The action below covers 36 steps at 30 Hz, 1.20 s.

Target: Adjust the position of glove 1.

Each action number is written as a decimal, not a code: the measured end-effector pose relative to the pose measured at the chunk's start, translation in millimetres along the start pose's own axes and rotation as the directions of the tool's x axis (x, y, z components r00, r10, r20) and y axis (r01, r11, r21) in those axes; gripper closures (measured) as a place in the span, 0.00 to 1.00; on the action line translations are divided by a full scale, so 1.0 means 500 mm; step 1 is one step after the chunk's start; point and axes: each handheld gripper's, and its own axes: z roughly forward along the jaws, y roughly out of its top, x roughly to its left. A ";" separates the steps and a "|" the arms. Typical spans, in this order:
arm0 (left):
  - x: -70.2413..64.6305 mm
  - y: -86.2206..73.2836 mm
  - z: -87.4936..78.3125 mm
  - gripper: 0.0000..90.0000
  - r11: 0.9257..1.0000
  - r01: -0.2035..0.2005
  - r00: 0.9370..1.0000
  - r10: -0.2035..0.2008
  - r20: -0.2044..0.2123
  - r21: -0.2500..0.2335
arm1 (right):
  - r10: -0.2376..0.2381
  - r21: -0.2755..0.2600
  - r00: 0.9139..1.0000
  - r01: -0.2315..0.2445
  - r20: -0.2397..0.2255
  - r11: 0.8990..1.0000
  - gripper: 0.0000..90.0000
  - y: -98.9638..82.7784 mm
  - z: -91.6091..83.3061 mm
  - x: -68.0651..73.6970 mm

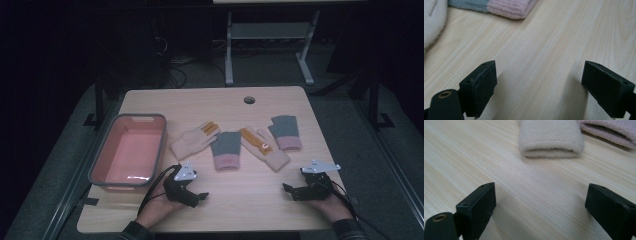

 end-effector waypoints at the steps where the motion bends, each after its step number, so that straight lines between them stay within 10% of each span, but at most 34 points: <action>1: 0.000 0.000 0.000 0.14 1.000 0.000 1.000 0.000 0.000 0.000 | 0.000 0.000 1.000 0.000 0.000 1.000 0.10 0.000 0.000 0.000; 36: 0.028 0.047 -0.001 0.15 0.997 0.073 0.997 -0.073 -0.031 0.014 | -0.004 0.001 1.000 0.004 -0.009 1.000 0.11 0.001 0.001 -0.001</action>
